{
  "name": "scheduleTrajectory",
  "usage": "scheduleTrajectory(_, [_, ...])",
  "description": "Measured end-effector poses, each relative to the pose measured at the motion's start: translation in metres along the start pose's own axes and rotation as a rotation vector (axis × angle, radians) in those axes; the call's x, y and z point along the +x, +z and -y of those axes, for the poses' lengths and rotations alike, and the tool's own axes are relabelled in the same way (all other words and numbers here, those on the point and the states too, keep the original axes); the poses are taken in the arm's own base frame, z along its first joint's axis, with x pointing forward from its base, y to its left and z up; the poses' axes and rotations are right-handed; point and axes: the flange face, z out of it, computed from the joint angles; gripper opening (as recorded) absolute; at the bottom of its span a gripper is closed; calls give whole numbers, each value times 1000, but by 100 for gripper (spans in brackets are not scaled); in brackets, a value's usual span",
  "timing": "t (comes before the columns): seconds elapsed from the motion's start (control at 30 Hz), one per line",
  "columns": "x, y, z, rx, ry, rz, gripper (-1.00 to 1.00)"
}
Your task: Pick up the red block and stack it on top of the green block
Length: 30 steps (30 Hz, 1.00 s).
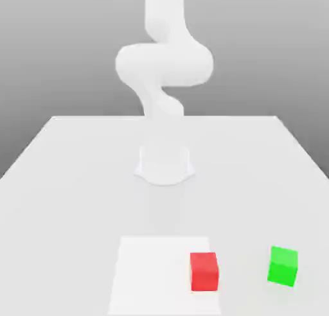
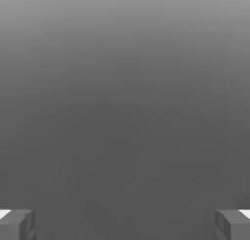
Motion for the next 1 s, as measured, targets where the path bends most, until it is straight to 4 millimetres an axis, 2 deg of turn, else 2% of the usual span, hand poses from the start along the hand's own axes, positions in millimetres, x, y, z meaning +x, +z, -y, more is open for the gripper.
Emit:
scheduleTrajectory(0.1, [-17, 69, -1, -80, -5, 61, 0])
scheduleTrajectory(0.23, [-46, 152, -13, -177, -12, 143, 0])
scheduleTrajectory(0.37, [-85, 226, -36, -268, -18, 231, 0])
scheduleTrajectory(0.47, [-119, 274, -58, -333, -22, 300, 0])
scheduleTrajectory(0.6, [-172, 327, -93, -412, -28, 399, 0])
scheduleTrajectory(0.73, [-227, 367, -133, -484, -27, 497, 0])
scheduleTrajectory(0.9, [-259, 410, -163, -500, -23, 516, 0])
scheduleTrajectory(0.93, [-264, 417, -169, -500, -23, 517, -100])
scheduleTrajectory(1.0, [-264, 417, -169, -500, -23, 517, -100])
